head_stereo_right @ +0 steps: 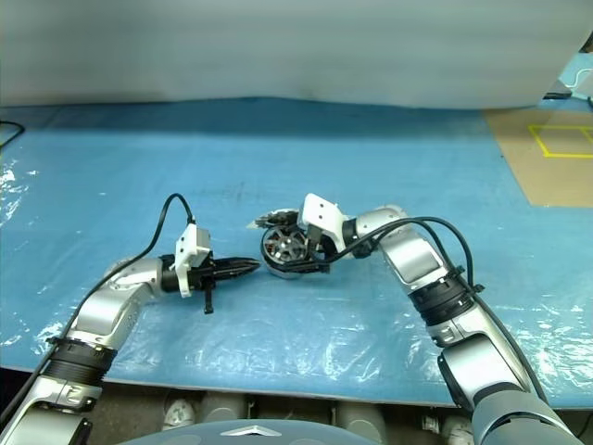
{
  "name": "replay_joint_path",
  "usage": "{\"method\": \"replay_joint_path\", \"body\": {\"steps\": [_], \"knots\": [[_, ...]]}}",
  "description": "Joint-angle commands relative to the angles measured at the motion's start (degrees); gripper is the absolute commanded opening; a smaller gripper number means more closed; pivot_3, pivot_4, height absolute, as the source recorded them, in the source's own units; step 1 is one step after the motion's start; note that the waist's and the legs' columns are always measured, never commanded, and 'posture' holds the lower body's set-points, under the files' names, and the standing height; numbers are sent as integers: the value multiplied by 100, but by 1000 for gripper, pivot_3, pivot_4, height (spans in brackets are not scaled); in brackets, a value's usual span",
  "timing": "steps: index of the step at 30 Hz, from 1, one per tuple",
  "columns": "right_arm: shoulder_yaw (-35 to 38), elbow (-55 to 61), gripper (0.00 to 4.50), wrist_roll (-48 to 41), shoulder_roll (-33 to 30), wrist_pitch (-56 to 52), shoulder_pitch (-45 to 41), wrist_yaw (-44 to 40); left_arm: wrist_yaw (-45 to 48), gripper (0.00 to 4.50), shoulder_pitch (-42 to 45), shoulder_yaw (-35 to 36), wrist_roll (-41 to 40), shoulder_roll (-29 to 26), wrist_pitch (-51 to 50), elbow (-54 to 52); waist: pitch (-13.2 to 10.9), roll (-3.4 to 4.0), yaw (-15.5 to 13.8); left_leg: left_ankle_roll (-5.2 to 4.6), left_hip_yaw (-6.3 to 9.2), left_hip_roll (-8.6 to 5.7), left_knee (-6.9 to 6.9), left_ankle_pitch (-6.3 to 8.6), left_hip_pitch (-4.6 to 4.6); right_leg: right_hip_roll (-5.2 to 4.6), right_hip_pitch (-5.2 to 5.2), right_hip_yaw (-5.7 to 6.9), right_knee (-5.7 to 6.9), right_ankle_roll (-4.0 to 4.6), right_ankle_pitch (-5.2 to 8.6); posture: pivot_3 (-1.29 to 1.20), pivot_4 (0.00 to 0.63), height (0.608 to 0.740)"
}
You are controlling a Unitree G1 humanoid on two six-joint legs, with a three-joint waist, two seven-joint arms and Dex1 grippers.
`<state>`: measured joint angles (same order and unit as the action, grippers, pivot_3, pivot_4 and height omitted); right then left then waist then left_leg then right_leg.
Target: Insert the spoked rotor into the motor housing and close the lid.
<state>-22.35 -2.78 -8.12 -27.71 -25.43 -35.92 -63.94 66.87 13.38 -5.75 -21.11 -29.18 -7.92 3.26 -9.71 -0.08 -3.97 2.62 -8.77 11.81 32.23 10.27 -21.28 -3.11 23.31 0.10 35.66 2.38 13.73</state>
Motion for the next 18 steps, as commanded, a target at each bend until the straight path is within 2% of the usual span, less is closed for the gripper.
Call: {"method": "replay_joint_path", "body": {"steps": [1, 2, 5, 8, 9, 18], "knots": [[98, 50, 4330, -55, 52, 34, -92, -19, -10, 0, 84, 6, 7, 11, 75, -89, 0, 0, 1, 0, 0, 0, 0, 0, 0, 0, 0, 0, 0, 0, 0, 0, 150, 740], [117, 47, 4330, -76, 59, 14, -91, -22, -12, 0, 85, 3, 7, 13, 72, -94, 0, 0, 1, 0, 0, 0, 0, 0, 1, 0, 0, 0, 0, 0, 0, 0, 150, 740], [153, 109, 3919, -160, 37, -43, -75, -109, -7, 0, 77, -1, 11, 9, 75, -98, 0, 0, 0, 0, 0, 0, 0, 0, 0, 0, 0, 0, 0, 0, 0, 0, 150, 740], [140, 158, 3108, -174, -9, -41, -47, -167, 7, 0, 74, 2, 22, 6, 106, -63, 0, 0, 0, 0, 0, 1, 0, 0, 0, 0, 0, 0, 0, 0, 0, 0, 150, 740], [137, 162, 2974, -171, -15, -38, -44, -172, 11, 0, 76, 3, 25, 7, 116, -51, 0, 0, 0, 0, 0, 0, 1, 0, 1, 0, -1, 0, 1, 0, 0, 0, 150, 740], [90, 132, 2974, -89, -72, 41, -36, -233, -17, 0, 93, -2, 63, 45, 159, -40, 0, 0, 0, 0, 0, 0, 1, 0, 0, 0, -1, 0, 1, 0, 0, 0, 150, 740]]}}
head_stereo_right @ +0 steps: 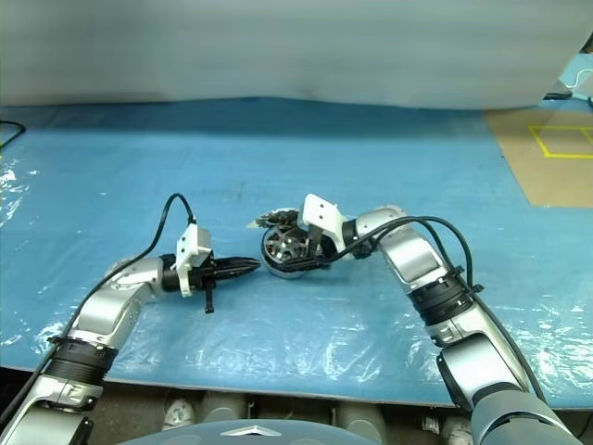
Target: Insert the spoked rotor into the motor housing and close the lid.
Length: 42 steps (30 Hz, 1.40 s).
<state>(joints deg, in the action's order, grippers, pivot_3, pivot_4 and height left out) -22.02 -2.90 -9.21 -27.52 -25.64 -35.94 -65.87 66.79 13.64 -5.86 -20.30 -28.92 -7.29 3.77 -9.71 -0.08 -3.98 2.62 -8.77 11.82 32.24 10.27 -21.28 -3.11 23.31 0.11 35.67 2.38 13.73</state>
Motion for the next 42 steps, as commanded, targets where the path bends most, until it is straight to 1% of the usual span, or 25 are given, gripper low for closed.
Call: {"method": "replay_joint_path", "body": {"steps": [1, 6, 10, 14, 21, 24, 26, 27, 28, 29, 33, 37, 42], "knots": [[51, 157, 2974, 51, -112, 69, -21, -27, -16, 0, 63, 10, -19, 23, 82, -114, 0, 0, 0, 0, 0, 0, 0, 0, 0, 0, 0, 0, 0, 0, 0, 0, 150, 740], [32, 220, 2974, 192, -267, 190, -2, -39, -44, 0, 57, 20, -32, 19, 37, -180, 0, 0, 0, 0, 0, 0, 0, 0, 0, 0, 0, 0, 0, 0, 0, 0, 150, 740], [187, 302, 2974, 161, -425, 224, -16, -38, -65, 0, 54, 11, -47, 17, -3, -233, 0, 0, -8, 0, 0, -1, 0, 0, -2, -1, 0, 0, -2, 0, 0, 0, 150, 740], [199, 298, 2974, 135, -434, 195, -29, 31, -77, 0, 70, 1, -57, 20, -16, -236, 0, 0, -3, 0, 0, 1, 0, 0, -2, 0, 1, 1, -1, 0, 0, 0, 150, 740], [-86, 493, 2974, 375, -456, 314, 202, 59, -50, 0, 128, -29, -51, 37, 4, -169, 0, 0, -3, 0, 0, 0, -1, 0, -2, 0, 1, 1, -2, 0, 0, 0, 150, 740], [11, 519, 2974, 233, -360, 139, 180, 52, -50, 0, 131, -28, -57, 35, -8, -173, 0, 0, -2, 0, 0, 0, -1, 0, -2, 0, 1, 1, -2, 0, 0, 0, 150, 740], [92, 507, 3721, 140, -348, 98, 168, 3, -53, 0, 102, -21, -66, 17, -26, -214, 0, 0, -2, 0, 0, 0, -1, 0, -2, 1, 1, 0, -2, 0, 0, 0, 150, 740], [139, 509, 3964, 101, -336, 17, 156, 22, -51, 0, 88, -17, -68, 7, -31, -227, 0, 0, -2, 0, 0, 0, -1, 0, -2, 1, 1, 1, -2, 0, 0, 0, 150, 740], [170, 512, 4339, 72, -327, -48, 148, 41, -50, 0, 80, -14, -70, 0, -34, -233, 0, 0, -2, 0, 0, 0, -1, 0, -2, 0, 1, 1, -2, 0, 0, 0, 150, 740], [219, 512, 4465, -8, -297, -255, 106, 72, -47, 0, 75, -11, -70, -5, -34, -232, 0, 0, -2, 0, 0, 0, -1, 0, -2, 0, 1, 0, -2, 0, 0, 0, 150, 740], [565, 606, 4465, -510, -183, -883, -28, 61, -54, 0, 49, 7, -74, -18, -45, -244, 0, 0, -2, 0, 0, 0, -1, 0, -1, 0, 1, 0, -1, 0, 0, 0, 150, 740], [712, 850, 4465, -715, -274, -1065, 69, 37, -53, 0, 33, 13, -75, -20, -42, -244, 0, 0, -7, 0, 0, 1, -1, 0, -2, 0, 1, 1, -2, 0, 0, 0, 150, 740], [944, 1343, 4465, -1049, -488, -1253, 413, 22, -75, 0, 19, 46, -147, 3, -96, -281, 0, 0, -12, 0, 0, 0, -2, 0, -2, 0, 1, 1, -4, 0, 0, 0, 150, 740]]}}
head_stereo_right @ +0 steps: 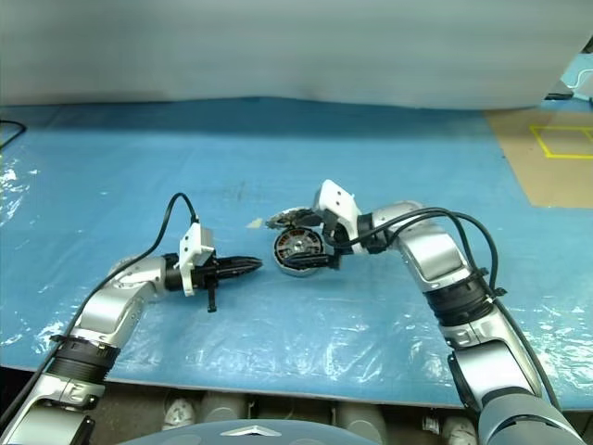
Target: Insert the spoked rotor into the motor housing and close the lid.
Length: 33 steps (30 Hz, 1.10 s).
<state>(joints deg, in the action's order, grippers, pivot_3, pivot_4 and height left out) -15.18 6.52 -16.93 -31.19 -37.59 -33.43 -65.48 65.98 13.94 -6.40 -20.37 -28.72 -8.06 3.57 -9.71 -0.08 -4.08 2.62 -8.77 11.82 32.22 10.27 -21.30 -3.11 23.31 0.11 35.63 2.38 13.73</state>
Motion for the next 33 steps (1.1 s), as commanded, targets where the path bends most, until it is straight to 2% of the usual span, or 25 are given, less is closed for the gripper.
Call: {"method": "replay_joint_path", "body": {"steps": [1, 4, 7, 12, 17, 18, 29, 33], "knots": [[305, 448, 4465, -306, -169, -64, 249, 3, 5, 0, -16, 104, -152, -21, -27, -275, 0, 0, -2, 0, 0, 0, 0, 0, 0, 0, 0, 0, 0, 0, 0, 0, 150, 740], [435, 478, 4465, -275, -351, 24, 506, 115, -4, 0, -26, 116, -194, -39, -60, -325, 0, 0, -4, 0, 0, 0, 1, 0, 0, -1, 0, 0, 0, 0, 0, 0, 150, 740], [637, 373, 3860, -225, -220, 83, 568, 560, 20, 0, -35, 130, -208, -84, -76, -338, 0, 0, 9, 0, 0, -1, 2, 0, 2, -1, 0, -2, 1, 0, 0, 0, 150, 740], [280, 308, 2150, -20, 98, 247, 634, 899, 47, 0, 42, 83, -202, -89, -137, -352, 0, 0, 19, 1, -1, 0, -2, 0, 9, 4, 0, -4, 2, 0, 0, 0, 150, 740], [-33, 222, 309, 33, 330, 304, 578, 894, 123, 0, 129, 80, -216, -114, -161, -299, 0, 0, 8, 1, -1, -2, -2, 0, 2, -1, 1, -3, -2, 0, 0, 0, 150, 740], [-83, 188, 53, 49, 344, 321, 569, 873, 132, 0, 127, 86, -217, -121, -163, -301, 0, 0, 7, 1, 0, -2, -2, 0, 2, -1, 1, -3, -2, 0, 0, 0, 150, 740], [-298, -838, 53, 390, 582, 518, 344, 978, 58, 0, 69, 94, -153, -93, -101, -344, 0, 0, 22, 1, 0, -2, -2, 0, 3, 0, 0, -3, 0, 0, 0, 0, 150, 740], [-637, -1159, 53, 727, 436, 844, 448, 764, 53, 0, 80, 113, -131, -84, -24, -264, 1, 0, 16, 1, 0, -2, 1, 0, 8, -1, -4, -3, 3, 0, 0, 0, 150, 740]]}}
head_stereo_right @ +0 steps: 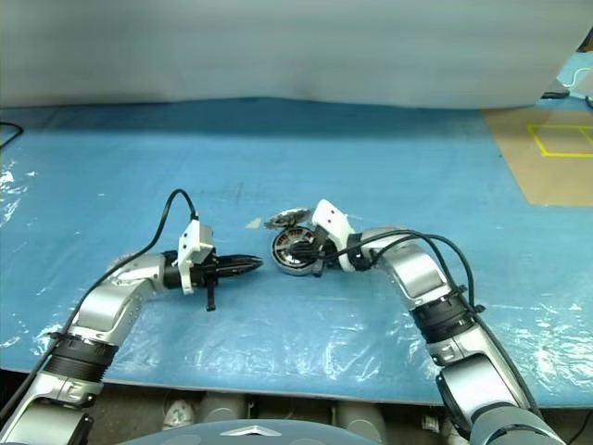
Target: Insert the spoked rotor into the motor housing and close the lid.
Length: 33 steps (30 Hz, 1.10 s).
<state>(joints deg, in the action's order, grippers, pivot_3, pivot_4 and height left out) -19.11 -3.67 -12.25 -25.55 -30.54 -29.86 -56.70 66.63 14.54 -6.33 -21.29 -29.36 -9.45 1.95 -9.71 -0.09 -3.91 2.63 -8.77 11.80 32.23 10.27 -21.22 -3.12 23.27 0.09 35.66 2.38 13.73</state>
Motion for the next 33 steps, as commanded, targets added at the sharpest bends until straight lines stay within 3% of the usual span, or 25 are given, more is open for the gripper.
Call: {"method": "replay_joint_path", "body": {"steps": [1, 6, 12, 20, 25, 33], "knots": [[-298, -88, 53, 283, -159, 180, 129, -175, -2, 0, 17, 110, -39, -27, 129, -88, 1, -1, -3, 0, 0, 0, 0, 0, 3, -1, -4, 0, 0, 0, 0, 0, 150, 740], [-259, 78, 53, 145, -159, 158, 184, -311, 10, 0, 25, 104, -36, -27, 157, -48, 1, -1, -3, 0, 0, 0, 0, 0, 11, -2, -12, 0, -2, 0, 0, 0, 150, 740], [640, 852, 53, -863, -57, -614, -133, -331, 19, 0, 49, 138, -129, -35, 60, -144, 0, 0, -10, 0, 0, 0, -2, 0, -2, -1, 0, 1, -3, 0, 0, 0, 150, 740], [1530, 1328, 53, -1161, -745, -1003, 16, -16, 45, 0, -79, 210, -336, -126, -193, -397, 0, 0, -33, 0, 0, -1, -3, 0, -3, -1, 0, 1, -7, 0, 0, 0, 150, 740], [1960, 407, 53, -845, -912, -617, -340, 502, -54, 0, -38, 204, -268, -87, -190, -383, 0, 0, -9, 0, -1, -2, -2, 0, -2, -1, 0, -1, -5, 0, 0, 0, 150, 740], [1223, -1017, 53, -250, -1, 210, -1664, 536, 53, 0, 237, 165, -231, -146, -260, -203, -1, 1, 110, 1, -3, -1, -1, -1, -4, 5, 9, -4, 3, 1, 1, 0, 150, 740]]}}
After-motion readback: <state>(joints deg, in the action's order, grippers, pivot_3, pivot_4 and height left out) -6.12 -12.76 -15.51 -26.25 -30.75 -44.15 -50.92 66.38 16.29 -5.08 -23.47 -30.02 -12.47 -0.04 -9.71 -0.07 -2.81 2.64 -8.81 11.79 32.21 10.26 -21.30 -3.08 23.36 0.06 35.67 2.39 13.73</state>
